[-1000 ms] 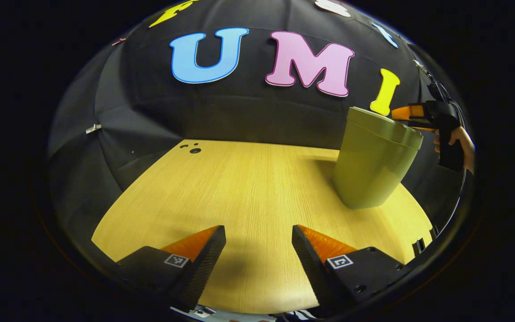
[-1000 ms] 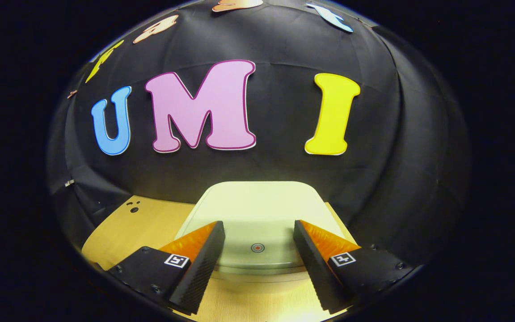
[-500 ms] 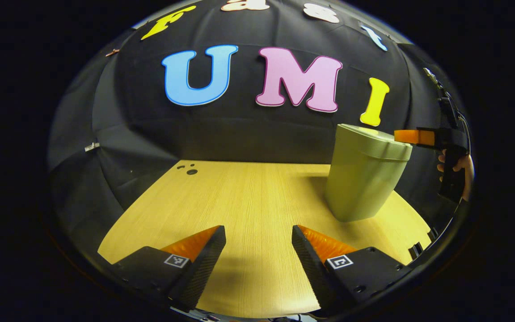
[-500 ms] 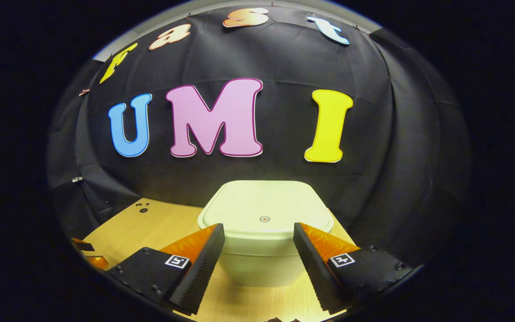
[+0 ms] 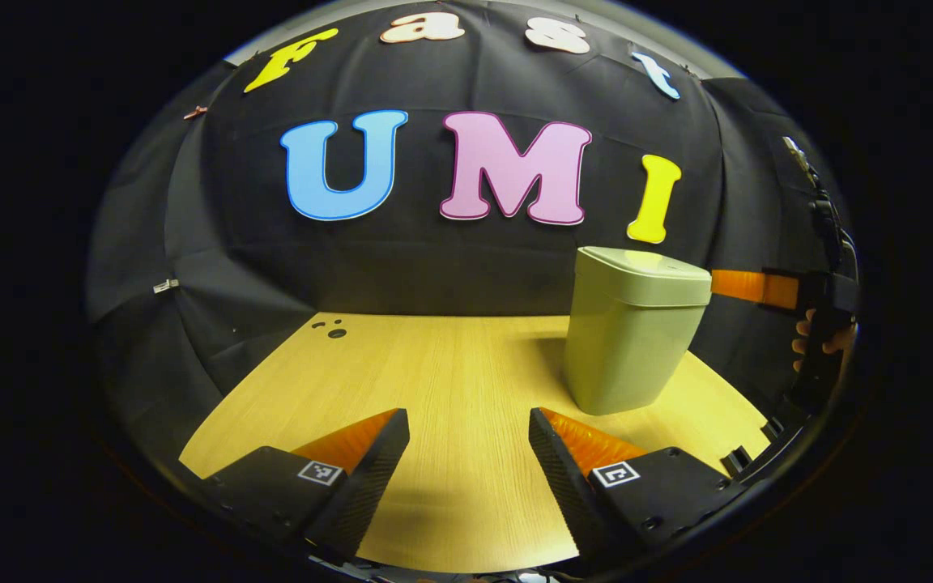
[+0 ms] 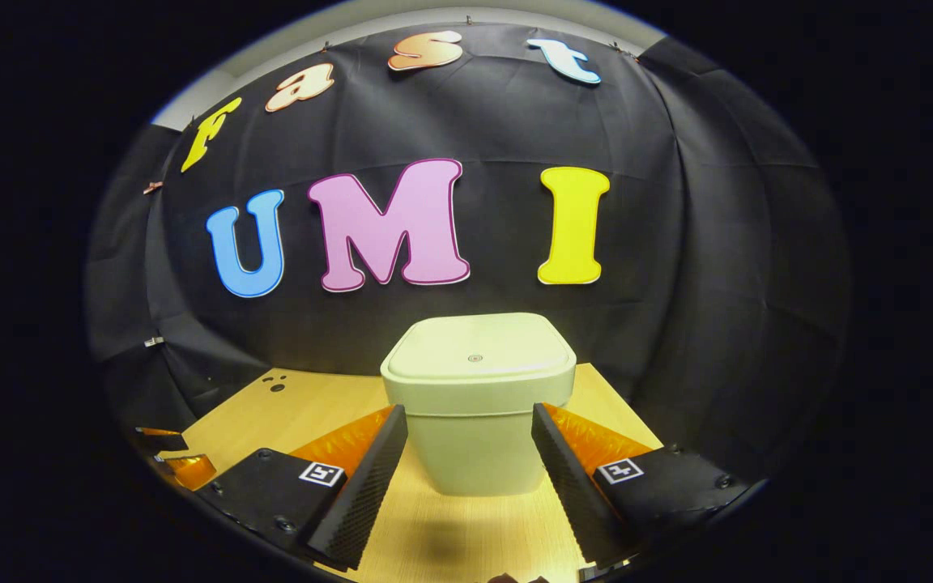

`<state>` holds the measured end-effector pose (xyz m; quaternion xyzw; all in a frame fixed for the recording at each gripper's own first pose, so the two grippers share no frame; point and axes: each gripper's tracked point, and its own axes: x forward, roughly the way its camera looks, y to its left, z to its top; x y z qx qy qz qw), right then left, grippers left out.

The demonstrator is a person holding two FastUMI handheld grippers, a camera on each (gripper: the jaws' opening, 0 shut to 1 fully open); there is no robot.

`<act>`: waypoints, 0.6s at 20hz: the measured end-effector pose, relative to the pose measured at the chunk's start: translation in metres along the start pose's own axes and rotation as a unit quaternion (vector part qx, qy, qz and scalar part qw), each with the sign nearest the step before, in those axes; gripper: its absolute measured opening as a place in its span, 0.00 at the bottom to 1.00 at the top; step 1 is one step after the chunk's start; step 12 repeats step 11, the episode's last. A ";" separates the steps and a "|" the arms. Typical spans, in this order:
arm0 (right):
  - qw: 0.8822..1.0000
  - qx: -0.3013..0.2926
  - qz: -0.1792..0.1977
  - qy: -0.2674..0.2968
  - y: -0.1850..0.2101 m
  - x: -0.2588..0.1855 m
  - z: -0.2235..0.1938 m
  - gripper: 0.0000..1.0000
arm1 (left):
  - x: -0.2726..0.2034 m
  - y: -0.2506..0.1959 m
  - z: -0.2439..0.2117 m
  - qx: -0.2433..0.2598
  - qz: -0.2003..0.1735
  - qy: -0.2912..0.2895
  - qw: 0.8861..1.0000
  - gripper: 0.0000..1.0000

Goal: Press the lid of the desktop garbage bin to open it, pick up the crumpled paper on the desktop and throw it into the bin, then pick up the pop can on the desktop and drop it into the bin, and finally close the garbage bin lid.

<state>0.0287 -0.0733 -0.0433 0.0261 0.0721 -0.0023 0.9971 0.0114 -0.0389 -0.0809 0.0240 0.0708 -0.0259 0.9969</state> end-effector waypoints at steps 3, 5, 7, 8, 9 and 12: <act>1.000 -0.011 0.006 0.014 0.005 -0.015 -0.017 0.98 | -0.010 0.001 0.005 0.001 0.007 -0.017 1.000 0.96; 0.999 -0.024 0.009 0.019 0.007 -0.024 -0.023 0.98 | -0.016 -0.005 0.010 -0.005 -0.001 -0.025 1.000 0.96; 0.999 -0.034 0.011 0.014 0.008 -0.032 -0.022 0.98 | -0.021 -0.001 0.011 -0.006 0.001 -0.028 1.000 0.96; 0.999 -0.036 0.015 0.015 0.011 -0.035 -0.025 0.98 | -0.021 0.000 0.012 -0.005 0.003 -0.030 1.000 0.96; 0.999 -0.037 0.019 0.016 0.014 -0.037 -0.026 0.97 | -0.021 0.001 0.011 -0.004 0.003 -0.029 1.000 0.96; 0.999 -0.038 0.024 0.017 0.019 -0.041 -0.029 0.97 | -0.021 0.003 0.008 -0.004 0.006 -0.029 1.000 0.96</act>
